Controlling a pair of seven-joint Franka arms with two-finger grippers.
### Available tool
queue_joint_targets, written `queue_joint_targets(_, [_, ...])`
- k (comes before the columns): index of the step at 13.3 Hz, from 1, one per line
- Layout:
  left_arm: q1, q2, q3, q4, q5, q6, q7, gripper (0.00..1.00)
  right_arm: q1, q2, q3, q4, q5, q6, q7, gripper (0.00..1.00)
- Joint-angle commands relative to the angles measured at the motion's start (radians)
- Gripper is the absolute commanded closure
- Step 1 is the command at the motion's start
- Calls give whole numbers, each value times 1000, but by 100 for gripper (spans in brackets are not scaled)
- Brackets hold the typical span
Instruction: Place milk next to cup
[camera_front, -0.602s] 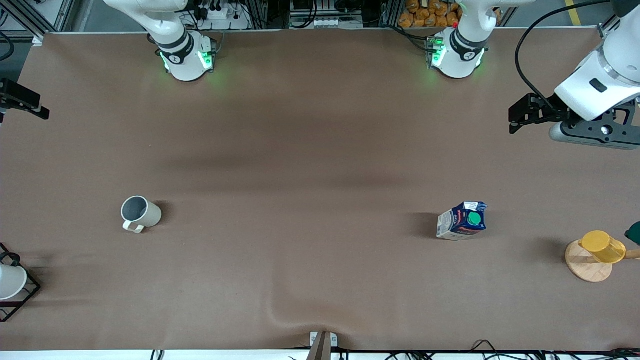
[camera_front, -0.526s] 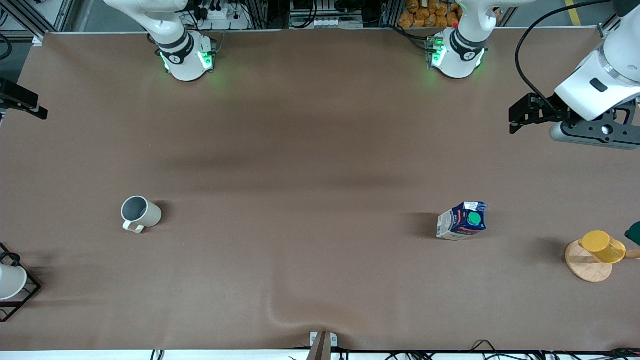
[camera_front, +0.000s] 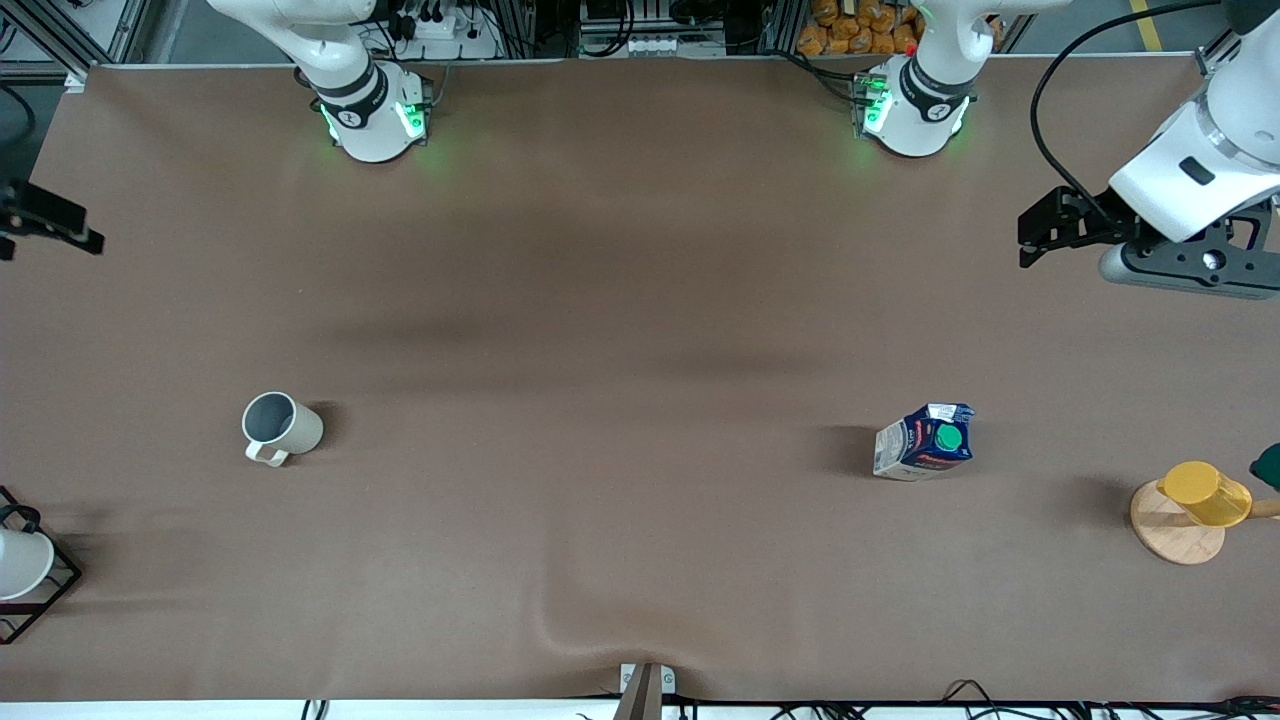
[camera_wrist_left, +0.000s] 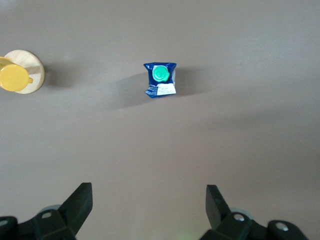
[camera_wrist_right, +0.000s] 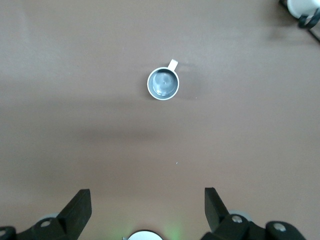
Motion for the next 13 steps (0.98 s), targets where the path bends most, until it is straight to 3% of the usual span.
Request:
queue_joint_targets(1, [7,2,-5,-1,40,-14,-7,0,-16,132,11,19,0,64,-5,0])
queue_joint_targets(8, [2,183,2,8,68,148,-11,0,-23,369,11,7,-3,277,-7,0])
queue_joint_targets(10, [1,237,7,8,69,254,-18,0,-29,392,11,-13,-1,290,-7,0])
queue_joint_targets(13, [14,314,7,8,68,374,-34,0,-30,386,12,-137,-1,423,-68,0])
